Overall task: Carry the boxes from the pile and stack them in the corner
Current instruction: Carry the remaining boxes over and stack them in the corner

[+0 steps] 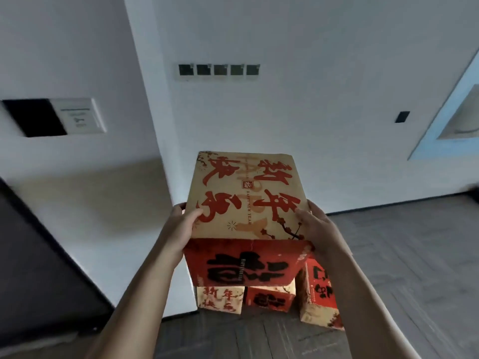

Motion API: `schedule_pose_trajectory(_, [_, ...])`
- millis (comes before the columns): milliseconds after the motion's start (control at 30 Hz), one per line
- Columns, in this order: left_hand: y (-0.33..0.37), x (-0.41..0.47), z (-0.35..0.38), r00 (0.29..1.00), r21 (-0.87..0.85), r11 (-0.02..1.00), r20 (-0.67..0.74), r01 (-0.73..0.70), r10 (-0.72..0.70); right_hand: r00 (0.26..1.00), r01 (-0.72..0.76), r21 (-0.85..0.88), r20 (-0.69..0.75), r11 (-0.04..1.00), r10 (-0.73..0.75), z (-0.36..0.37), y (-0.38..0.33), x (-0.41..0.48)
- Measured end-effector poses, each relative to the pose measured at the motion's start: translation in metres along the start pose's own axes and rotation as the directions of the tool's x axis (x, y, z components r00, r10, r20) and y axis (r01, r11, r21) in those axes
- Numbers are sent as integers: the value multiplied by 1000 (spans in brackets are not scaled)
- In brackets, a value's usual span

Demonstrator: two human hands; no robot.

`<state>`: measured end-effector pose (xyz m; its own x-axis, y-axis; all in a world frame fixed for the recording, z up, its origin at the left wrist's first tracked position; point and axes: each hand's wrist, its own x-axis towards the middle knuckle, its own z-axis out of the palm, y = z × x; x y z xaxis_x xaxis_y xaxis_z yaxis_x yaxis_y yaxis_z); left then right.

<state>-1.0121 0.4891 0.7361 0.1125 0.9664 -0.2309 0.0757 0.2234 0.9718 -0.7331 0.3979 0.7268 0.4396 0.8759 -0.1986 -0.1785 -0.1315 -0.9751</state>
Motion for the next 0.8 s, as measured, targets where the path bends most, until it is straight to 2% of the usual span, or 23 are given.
schedule_pose_trajectory(233, [-24, -99, -69, 968, -61, 998, -248, 27, -41, 962, -31, -98, 269, 995, 57, 58, 18, -35])
schedule_pose_trajectory(433, [-52, -193, -163, 872, -133, 991, -485, 9, -73, 866, -2, -181, 491, 983, 92, 154, 32, -95])
schedule_pose_trajectory(600, [-73, -287, -250, 725, -198, 980, -679, -29, -116, 763, 20, -222, 633, 975, 129, 253, 50, -180])
schedule_pose_trajectory(800, [-116, -431, -380, 518, -242, 967, -839, -79, -168, 595, 73, -251, 788, 965, 160, 375, 87, -338])
